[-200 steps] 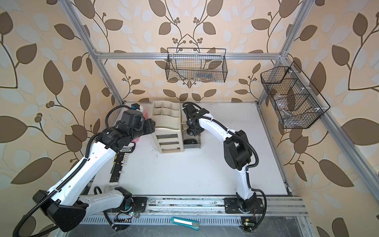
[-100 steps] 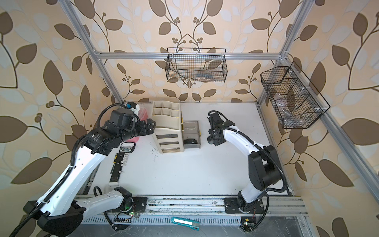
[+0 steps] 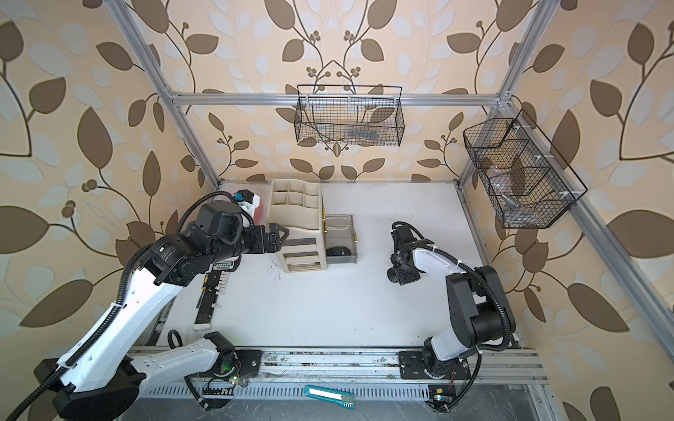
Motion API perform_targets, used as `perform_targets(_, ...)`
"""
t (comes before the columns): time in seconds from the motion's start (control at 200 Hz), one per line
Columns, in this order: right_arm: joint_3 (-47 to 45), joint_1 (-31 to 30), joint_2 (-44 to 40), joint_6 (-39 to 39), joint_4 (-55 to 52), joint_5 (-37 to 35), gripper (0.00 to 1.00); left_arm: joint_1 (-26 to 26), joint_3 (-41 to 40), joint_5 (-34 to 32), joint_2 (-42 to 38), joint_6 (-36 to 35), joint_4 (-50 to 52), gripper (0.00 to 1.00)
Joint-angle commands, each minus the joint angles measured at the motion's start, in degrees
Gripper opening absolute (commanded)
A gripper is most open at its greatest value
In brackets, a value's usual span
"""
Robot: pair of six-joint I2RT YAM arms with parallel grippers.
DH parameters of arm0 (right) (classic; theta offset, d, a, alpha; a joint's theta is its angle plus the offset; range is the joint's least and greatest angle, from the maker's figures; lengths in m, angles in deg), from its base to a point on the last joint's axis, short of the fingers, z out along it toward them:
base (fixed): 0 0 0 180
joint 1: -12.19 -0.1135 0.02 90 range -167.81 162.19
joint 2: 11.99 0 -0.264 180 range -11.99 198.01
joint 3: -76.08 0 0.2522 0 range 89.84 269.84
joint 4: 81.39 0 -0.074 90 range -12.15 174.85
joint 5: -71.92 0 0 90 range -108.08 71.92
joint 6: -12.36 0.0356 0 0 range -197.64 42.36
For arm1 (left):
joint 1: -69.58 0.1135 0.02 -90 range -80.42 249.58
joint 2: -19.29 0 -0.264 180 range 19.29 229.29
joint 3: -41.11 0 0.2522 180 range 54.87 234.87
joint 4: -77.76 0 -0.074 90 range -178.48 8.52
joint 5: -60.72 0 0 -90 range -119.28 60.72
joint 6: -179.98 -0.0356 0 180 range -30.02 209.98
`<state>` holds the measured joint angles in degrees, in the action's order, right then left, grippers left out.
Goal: Take the mice out of the drawer
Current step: Place the mouse at the center of the board.
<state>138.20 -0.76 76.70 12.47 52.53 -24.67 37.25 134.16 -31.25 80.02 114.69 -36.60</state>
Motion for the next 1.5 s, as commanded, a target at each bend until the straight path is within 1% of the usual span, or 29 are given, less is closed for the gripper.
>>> perform_targets(0.0,-0.38,0.03,0.99,3.38,1.74,0.99,0.58,-0.55,-0.52,-0.94,-0.13,1.49,-1.78,0.99)
perform_targets(0.07,0.33,0.02,1.56,3.54,1.21,1.16,0.59,-0.63,-0.47,-1.43,0.18,1.5,-1.87,0.99)
perform_targets(0.15,0.62,0.03,1.58,3.76,1.01,0.77,0.65,-0.62,-0.47,-1.73,0.35,1.32,-2.21,0.99)
perform_targets(0.335,1.45,0.11,2.3,3.59,0.88,2.22,0.75,-0.65,-0.21,-1.97,0.71,0.62,-2.4,0.99)
perform_targets(0.52,2.97,-0.48,0.16,2.72,-1.45,0.67,0.85,-0.62,0.29,-2.85,0.55,0.3,-2.3,0.99)
perform_targets(0.57,2.67,-0.65,-0.35,2.81,-1.33,1.19,0.86,-0.67,0.12,-3.29,0.38,0.34,-2.46,0.99)
perform_targets(0.855,4.55,-1.97,-1.49,1.84,-1.79,1.74,0.9,-0.62,-1.07,-3.92,-0.25,0.73,-3.01,0.99)
perform_targets(1.021,2.15,-1.91,-2.02,2.05,0.5,3.12,0.91,-0.62,-0.9,-4.26,-0.26,0.12,-2.84,0.99)
perform_targets(1.156,4.15,-2.63,-3.34,-1.17,-2.04,1.38,0.92,-0.62,-0.28,-4.03,-0.17,-0.14,-2.57,0.99)
perform_targets(1.276,5.27,-3.55,-6.75,-5.16,-4.16,0.3,0.92,-0.62,0.46,-4.09,-0.59,-1.08,-2.1,0.99)
perform_targets(1.416,6.33,-4.98,-8.76,-7.63,-4.75,4.34,0.92,-0.58,1.45,-5.7,-0.79,-1.58,-0.92,0.99)
perform_targets(1.496,7.76,-7.0,-9.84,-7.82,-5.12,4.23,0.92,-0.54,2.23,-5.99,-0.78,-1.72,0.18,0.99)
